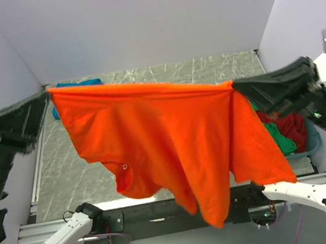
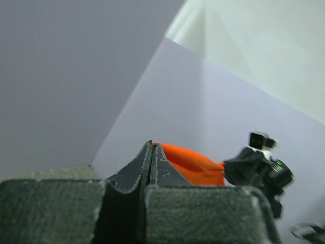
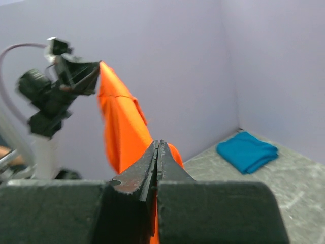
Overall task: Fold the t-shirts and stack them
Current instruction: Flatten the tshirt out
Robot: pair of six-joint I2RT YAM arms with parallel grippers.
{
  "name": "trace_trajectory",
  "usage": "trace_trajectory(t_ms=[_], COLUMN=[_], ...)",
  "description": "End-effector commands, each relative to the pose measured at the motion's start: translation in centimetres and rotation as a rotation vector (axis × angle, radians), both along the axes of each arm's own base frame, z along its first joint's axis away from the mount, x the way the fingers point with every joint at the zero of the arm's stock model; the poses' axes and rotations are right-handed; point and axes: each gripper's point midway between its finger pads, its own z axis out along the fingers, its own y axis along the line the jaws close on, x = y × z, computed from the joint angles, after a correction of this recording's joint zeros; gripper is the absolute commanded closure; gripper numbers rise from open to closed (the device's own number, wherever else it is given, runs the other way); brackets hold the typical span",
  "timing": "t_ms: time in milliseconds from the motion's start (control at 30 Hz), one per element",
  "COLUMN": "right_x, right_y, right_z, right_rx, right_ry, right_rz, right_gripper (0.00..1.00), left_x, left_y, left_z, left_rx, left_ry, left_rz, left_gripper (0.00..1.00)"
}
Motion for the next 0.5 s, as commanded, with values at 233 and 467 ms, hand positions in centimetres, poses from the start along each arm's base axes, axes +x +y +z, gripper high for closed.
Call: trace_trajectory(t_ms=[233, 467], right_x=[20.8, 33.6], right_y=[3.8, 10.7], right_z=[-14.4, -38.2], right_rx=[-0.23, -0.676], right_ry=[0.386, 0.715], right_rz=[-0.513, -0.323], right_gripper=[1.0, 0.56], left_x=[25.6, 37.8], left_y=[5.2, 7.4], left_z=[-18.9, -39.8], left_rx=[0.188, 0.438], left_ry=[0.61, 1.092], left_rz=[0.873, 0.863], left_gripper=[0.99, 0.58])
